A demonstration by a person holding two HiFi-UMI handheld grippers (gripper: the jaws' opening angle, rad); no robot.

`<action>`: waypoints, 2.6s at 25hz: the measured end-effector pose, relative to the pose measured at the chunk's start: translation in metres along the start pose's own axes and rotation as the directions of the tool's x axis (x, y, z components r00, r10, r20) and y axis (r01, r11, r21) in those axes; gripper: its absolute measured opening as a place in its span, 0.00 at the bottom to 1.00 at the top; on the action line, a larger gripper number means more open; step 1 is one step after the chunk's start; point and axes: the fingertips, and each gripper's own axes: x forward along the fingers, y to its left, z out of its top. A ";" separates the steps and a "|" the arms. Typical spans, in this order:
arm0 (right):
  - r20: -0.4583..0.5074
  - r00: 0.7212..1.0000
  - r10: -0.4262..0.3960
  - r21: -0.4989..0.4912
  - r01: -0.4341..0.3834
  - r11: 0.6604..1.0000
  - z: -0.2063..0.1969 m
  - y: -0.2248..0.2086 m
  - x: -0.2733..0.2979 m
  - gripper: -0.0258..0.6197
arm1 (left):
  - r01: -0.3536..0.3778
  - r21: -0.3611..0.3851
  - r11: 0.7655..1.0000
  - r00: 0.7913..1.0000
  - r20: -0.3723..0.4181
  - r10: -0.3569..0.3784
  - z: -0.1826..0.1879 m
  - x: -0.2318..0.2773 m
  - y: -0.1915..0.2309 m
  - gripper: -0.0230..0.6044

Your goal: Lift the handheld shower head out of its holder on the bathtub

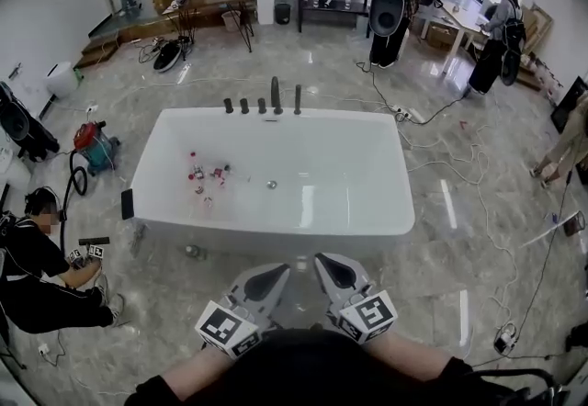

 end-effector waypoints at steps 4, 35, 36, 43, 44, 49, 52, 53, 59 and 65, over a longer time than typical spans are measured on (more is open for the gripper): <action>-0.008 1.000 -0.008 0.008 0.008 1.000 -0.001 -0.028 0.014 0.04 | 0.000 0.005 1.000 1.000 0.000 0.000 0.002 0.018 0.011 0.04; -0.091 0.990 -0.108 0.025 0.111 0.994 -0.019 -0.258 0.378 0.06 | 0.075 -0.009 0.997 0.997 0.010 -0.075 0.055 0.220 0.355 0.04; -0.095 0.990 -0.104 0.021 0.107 0.994 -0.018 -0.267 0.383 0.07 | 0.066 -0.013 0.998 0.998 0.007 -0.066 0.053 0.224 0.358 0.04; -0.139 0.983 -0.119 0.041 0.126 0.991 -0.042 -0.327 0.417 0.16 | 0.021 -0.042 0.999 1.000 -0.013 -0.022 0.038 0.249 0.375 0.04; -0.149 0.981 -0.124 0.043 0.132 0.990 -0.045 -0.334 0.423 0.18 | 0.017 -0.047 0.999 1.000 -0.016 -0.017 0.036 0.252 0.378 0.04; -0.174 0.976 -0.128 0.044 0.137 0.990 -0.076 -0.373 0.454 0.23 | -0.006 -0.061 0.998 1.000 -0.023 0.004 0.029 0.264 0.397 0.04; -0.197 0.969 -0.148 0.047 0.160 0.986 -0.087 -0.398 0.475 0.24 | -0.021 -0.071 0.997 1.000 -0.023 0.020 0.025 0.269 0.409 0.04; -0.197 0.968 -0.155 0.058 0.170 0.984 -0.090 -0.406 0.482 0.24 | -0.026 -0.075 0.997 0.999 -0.025 0.024 0.023 0.271 0.413 0.04; -0.190 0.964 -0.188 0.096 0.209 0.973 -0.110 -0.449 0.524 0.27 | -0.050 -0.083 0.995 0.998 -0.027 0.048 0.011 0.282 0.435 0.04; -0.230 0.953 -0.195 0.074 0.217 0.973 -0.138 -0.491 0.566 0.30 | -0.068 -0.098 0.993 0.997 -0.046 0.064 -0.007 0.291 0.450 0.04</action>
